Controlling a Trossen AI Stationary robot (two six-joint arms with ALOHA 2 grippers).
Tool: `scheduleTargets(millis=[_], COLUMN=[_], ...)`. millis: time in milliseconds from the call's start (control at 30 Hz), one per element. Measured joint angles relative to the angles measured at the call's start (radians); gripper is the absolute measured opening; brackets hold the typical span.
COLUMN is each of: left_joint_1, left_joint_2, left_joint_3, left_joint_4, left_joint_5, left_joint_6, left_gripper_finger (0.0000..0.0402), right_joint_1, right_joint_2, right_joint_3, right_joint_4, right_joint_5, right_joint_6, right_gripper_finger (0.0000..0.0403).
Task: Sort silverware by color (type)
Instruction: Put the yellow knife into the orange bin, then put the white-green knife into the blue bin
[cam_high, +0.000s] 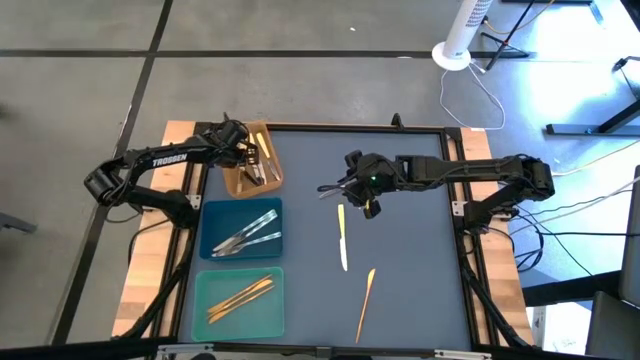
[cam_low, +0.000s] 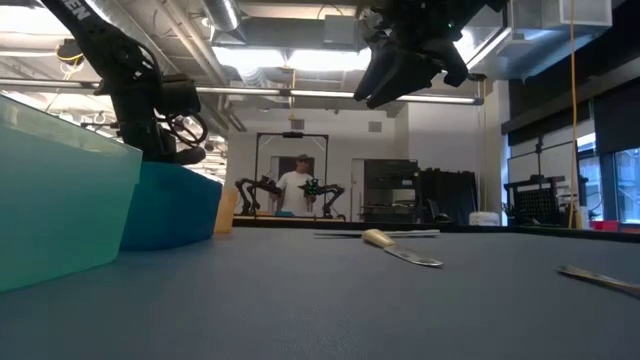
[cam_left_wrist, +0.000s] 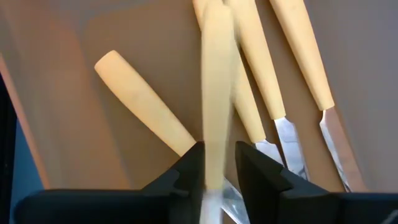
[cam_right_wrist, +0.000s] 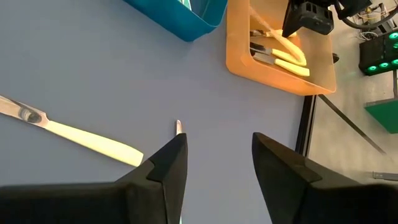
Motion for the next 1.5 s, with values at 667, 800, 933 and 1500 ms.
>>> scheduleTargets(millis=[667, 800, 933, 1500], left_joint_1=[0.0, 0.0, 0.0, 0.0], left_joint_2=[0.0, 0.0, 0.0, -0.066], left_joint_3=[0.0, 0.0, 0.0, 0.036], left_joint_4=[0.0, 0.0, 0.0, 0.0], left_joint_5=[0.0, 0.0, 0.0, 0.048], left_joint_6=[-0.001, -0.001, -0.001, -0.034], left_gripper_finger=[0.016, 0.0168, 0.0169, 0.017], right_joint_1=[0.0, 0.0, 0.0, 0.001], right_joint_2=[0.0, 0.0, 0.0, 0.0], right_joint_3=[0.0, 0.0, 0.0, 0.0], right_joint_4=[0.0, -0.001, -0.001, -0.036], right_joint_5=[0.0, 0.0, 0.0, -0.149], right_joint_6=[0.0, 0.0, 0.0, -0.001], right_gripper_finger=[0.0168, 0.0168, 0.0168, 0.0168])
